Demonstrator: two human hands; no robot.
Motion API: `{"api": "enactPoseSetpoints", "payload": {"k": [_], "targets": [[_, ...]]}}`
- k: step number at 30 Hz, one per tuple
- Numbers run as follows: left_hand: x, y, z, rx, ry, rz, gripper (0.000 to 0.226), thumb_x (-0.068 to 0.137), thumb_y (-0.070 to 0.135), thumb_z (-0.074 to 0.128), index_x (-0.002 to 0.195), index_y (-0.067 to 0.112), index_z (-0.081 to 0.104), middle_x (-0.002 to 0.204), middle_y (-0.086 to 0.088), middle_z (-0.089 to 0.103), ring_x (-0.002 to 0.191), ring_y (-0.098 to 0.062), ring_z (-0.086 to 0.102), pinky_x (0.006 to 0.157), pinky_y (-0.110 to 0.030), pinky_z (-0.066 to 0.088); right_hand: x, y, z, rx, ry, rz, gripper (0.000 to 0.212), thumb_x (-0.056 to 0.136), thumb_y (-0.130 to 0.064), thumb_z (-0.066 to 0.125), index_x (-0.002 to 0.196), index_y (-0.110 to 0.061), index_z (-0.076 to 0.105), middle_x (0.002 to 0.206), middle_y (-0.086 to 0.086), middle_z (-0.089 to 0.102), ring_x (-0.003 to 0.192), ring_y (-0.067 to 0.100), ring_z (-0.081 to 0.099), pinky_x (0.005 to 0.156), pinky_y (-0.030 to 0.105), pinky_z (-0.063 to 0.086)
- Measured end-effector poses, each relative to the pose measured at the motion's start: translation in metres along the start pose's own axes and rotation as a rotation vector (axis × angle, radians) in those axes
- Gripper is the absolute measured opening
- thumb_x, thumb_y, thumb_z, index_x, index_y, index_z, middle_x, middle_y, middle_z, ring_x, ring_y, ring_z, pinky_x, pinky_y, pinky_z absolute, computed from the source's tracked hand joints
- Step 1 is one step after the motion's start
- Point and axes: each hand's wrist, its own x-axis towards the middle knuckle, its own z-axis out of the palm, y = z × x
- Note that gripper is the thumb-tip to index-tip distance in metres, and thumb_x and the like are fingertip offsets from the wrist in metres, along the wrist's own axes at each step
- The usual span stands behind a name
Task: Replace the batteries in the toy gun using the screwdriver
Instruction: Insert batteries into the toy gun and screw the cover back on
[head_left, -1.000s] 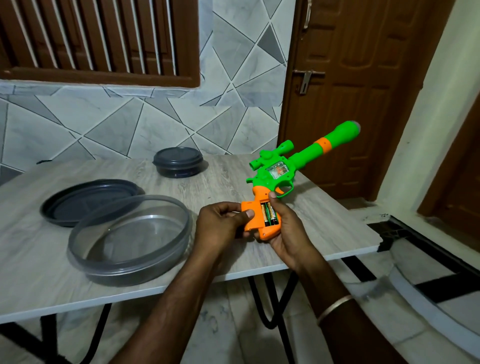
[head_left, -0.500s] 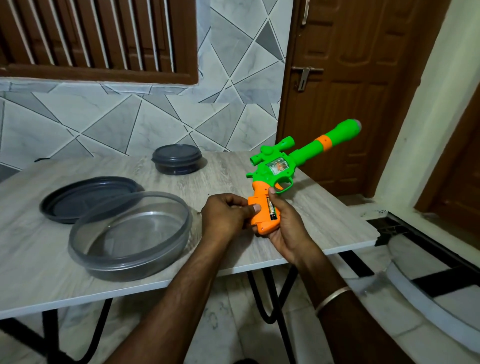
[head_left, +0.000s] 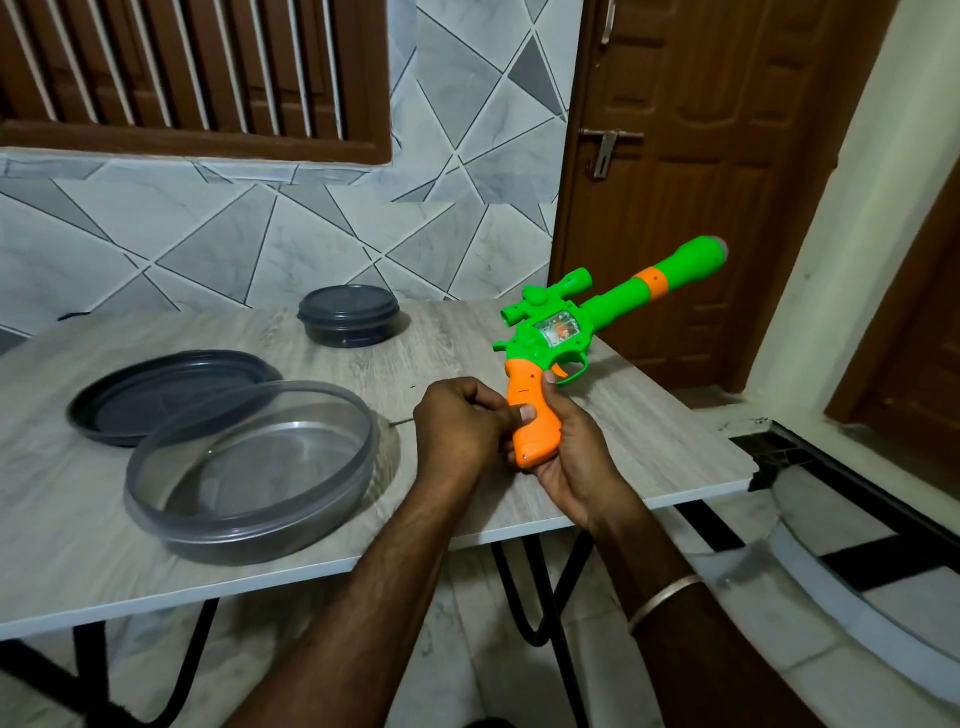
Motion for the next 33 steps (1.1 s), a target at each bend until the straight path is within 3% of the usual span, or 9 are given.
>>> {"api": "enactPoseSetpoints", "payload": {"k": [7, 10, 13, 16, 20, 23, 29, 33], "targets": [[-0.005, 0.002, 0.001, 0.061, 0.014, 0.023, 0.024, 0.069, 0.014, 0.091, 0.072, 0.001, 0.07, 0.066, -0.015, 0.073, 0.063, -0.032, 0.073, 0.063, -0.049, 0.062, 0.0, -0.001, 0.002, -0.04, 0.007, -0.029, 0.037, 0.097, -0.032, 0.054, 0.127, -0.012, 0.061, 0.094, 0.011, 0.07, 0.069, 0.019, 0.066, 0.053, 0.028, 0.049], [0.003, 0.01, -0.009, 0.161, -0.078, 0.044, 0.024, 0.074, 0.018, 0.088, 0.067, 0.003, 0.07, 0.063, -0.014, 0.072, 0.061, -0.031, 0.074, 0.067, -0.049, 0.062, 0.001, -0.001, 0.004, -0.04, 0.042, 0.006, 0.04, 0.096, -0.031, 0.056, 0.128, -0.006, 0.059, 0.088, 0.01, 0.07, 0.065, 0.02, 0.066, 0.047, 0.027, 0.048], [0.03, 0.028, -0.026, 0.371, -0.032, 0.127, 0.022, 0.08, 0.021, 0.084, 0.068, 0.007, 0.072, 0.064, -0.012, 0.073, 0.063, -0.028, 0.073, 0.067, -0.04, 0.062, 0.0, -0.003, 0.005, -0.015, 0.008, 0.052, 0.045, 0.097, -0.034, 0.054, 0.132, -0.005, 0.054, 0.091, 0.015, 0.068, 0.068, 0.02, 0.064, 0.048, 0.026, 0.048], [0.065, 0.042, -0.044, 0.633, -0.04, 0.167, 0.012, 0.085, 0.015, 0.08, 0.087, 0.004, 0.075, 0.085, -0.017, 0.075, 0.081, -0.031, 0.074, 0.074, -0.041, 0.063, 0.002, -0.005, 0.006, 0.005, -0.002, 0.08, 0.042, 0.097, -0.032, 0.054, 0.13, -0.006, 0.052, 0.09, 0.017, 0.068, 0.068, 0.022, 0.061, 0.05, 0.028, 0.05], [0.105, 0.04, -0.056, 1.095, -0.169, 0.166, 0.034, 0.084, 0.017, 0.08, 0.112, 0.001, 0.072, 0.109, -0.017, 0.073, 0.102, -0.031, 0.071, 0.091, -0.039, 0.057, 0.009, -0.007, 0.017, -0.005, -0.014, 0.09, 0.04, 0.097, -0.032, 0.055, 0.128, -0.008, 0.052, 0.087, 0.016, 0.068, 0.065, 0.021, 0.061, 0.049, 0.029, 0.05], [0.123, 0.031, -0.062, 1.294, -0.229, 0.153, 0.041, 0.084, 0.03, 0.08, 0.115, 0.006, 0.072, 0.114, -0.01, 0.072, 0.107, -0.026, 0.067, 0.089, -0.034, 0.051, 0.016, -0.004, 0.027, 0.015, -0.018, 0.095, 0.039, 0.097, -0.031, 0.055, 0.129, -0.007, 0.052, 0.084, 0.015, 0.069, 0.062, 0.02, 0.06, 0.048, 0.027, 0.05], [0.133, 0.018, -0.056, 1.372, -0.304, 0.096, 0.043, 0.093, 0.032, 0.069, 0.123, 0.001, 0.067, 0.122, -0.011, 0.068, 0.114, -0.027, 0.064, 0.091, -0.031, 0.049, 0.029, 0.006, 0.029, 0.094, -0.019, 0.123, 0.038, 0.099, -0.032, 0.053, 0.127, -0.006, 0.053, 0.082, 0.015, 0.069, 0.062, 0.019, 0.061, 0.049, 0.027, 0.051], [0.143, 0.007, -0.048, 1.424, -0.317, 0.089, 0.03, 0.096, 0.014, 0.063, 0.12, -0.004, 0.065, 0.12, -0.016, 0.067, 0.108, -0.029, 0.066, 0.088, -0.032, 0.052, 0.03, 0.004, 0.025, 0.145, -0.024, 0.103, 0.03, 0.099, -0.031, 0.052, 0.12, -0.009, 0.054, 0.081, 0.015, 0.067, 0.063, 0.018, 0.059, 0.048, 0.026, 0.05]]}}
